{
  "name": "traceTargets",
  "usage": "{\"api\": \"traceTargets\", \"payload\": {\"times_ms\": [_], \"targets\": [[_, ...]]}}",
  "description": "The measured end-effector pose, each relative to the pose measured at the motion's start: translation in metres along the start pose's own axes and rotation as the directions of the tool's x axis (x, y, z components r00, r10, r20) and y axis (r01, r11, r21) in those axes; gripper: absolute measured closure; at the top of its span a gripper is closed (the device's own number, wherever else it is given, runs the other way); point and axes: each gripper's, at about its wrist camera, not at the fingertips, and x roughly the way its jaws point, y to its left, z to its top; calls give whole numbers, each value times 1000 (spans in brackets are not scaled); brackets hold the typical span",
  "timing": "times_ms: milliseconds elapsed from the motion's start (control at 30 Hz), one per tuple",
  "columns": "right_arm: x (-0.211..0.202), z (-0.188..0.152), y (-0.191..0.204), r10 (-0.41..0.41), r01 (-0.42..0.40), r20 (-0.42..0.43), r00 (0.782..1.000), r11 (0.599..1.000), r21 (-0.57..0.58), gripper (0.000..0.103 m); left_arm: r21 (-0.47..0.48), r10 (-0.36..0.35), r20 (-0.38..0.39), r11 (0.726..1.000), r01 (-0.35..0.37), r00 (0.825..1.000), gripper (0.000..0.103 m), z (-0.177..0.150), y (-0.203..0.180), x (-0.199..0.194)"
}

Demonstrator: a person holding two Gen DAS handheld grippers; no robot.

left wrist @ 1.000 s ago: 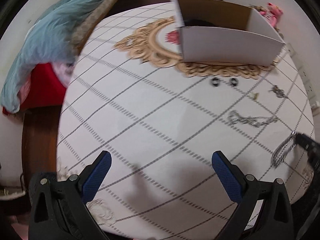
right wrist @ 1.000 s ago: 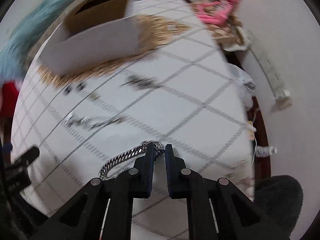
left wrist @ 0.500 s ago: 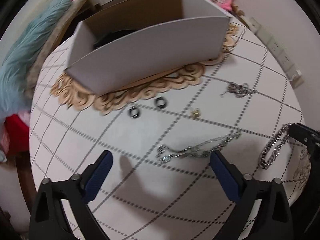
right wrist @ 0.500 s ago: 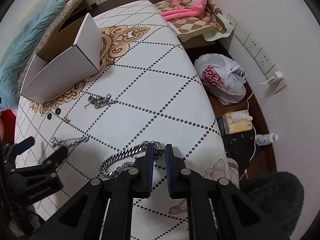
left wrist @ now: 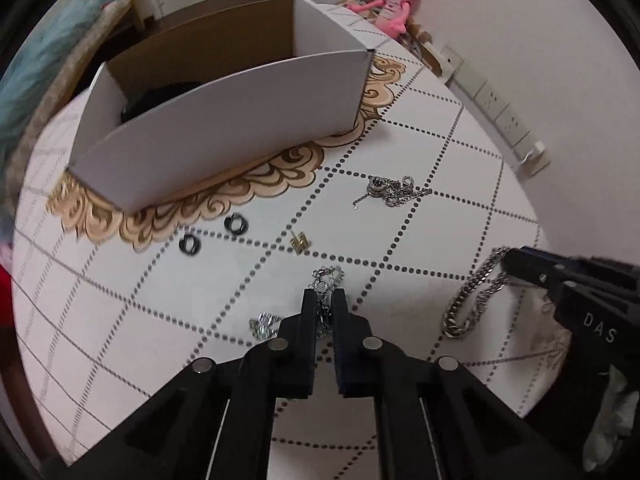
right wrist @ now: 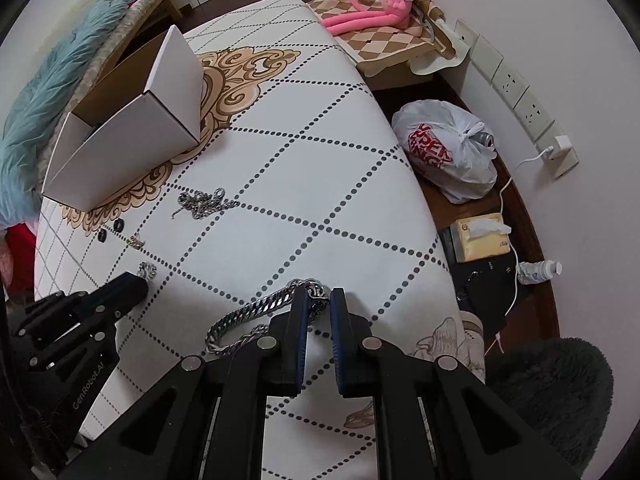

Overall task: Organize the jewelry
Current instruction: 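Grasp the thick silver chain bracelet with the right tool while the left tool grasps the thin silver chain, then carry both chains over the box and open both tools to drop them in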

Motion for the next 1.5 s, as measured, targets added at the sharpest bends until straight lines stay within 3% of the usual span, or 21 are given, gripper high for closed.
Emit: {"api": "traceTargets", "payload": {"times_ms": [400,700,833,967,1267,1400,1500], "targets": [[-41,2,10,141,-142,48,989,990,9,92,-208,-86,120,972,110,989,101,-17,55,-73],[-91,27,48,240,-232,113,964,969,-79,92,-224,-110,222,961,160,969,101,-3,77,-129],[-116,49,69,275,-255,145,950,957,-142,92,-213,-115,271,961,176,956,101,19,85,-154],[-132,81,95,301,-266,166,939,942,-203,92,-193,-78,314,970,145,946,101,50,92,-165],[-108,159,134,279,-244,120,953,938,-245,92,-219,-81,275,965,144,958,101,112,117,-132],[-81,180,142,257,-237,57,965,941,-240,92,-256,-82,207,957,135,975,100,124,124,-105],[-60,189,148,236,-227,9,972,942,-247,92,-316,-41,121,946,77,992,97,127,131,-84]]}}
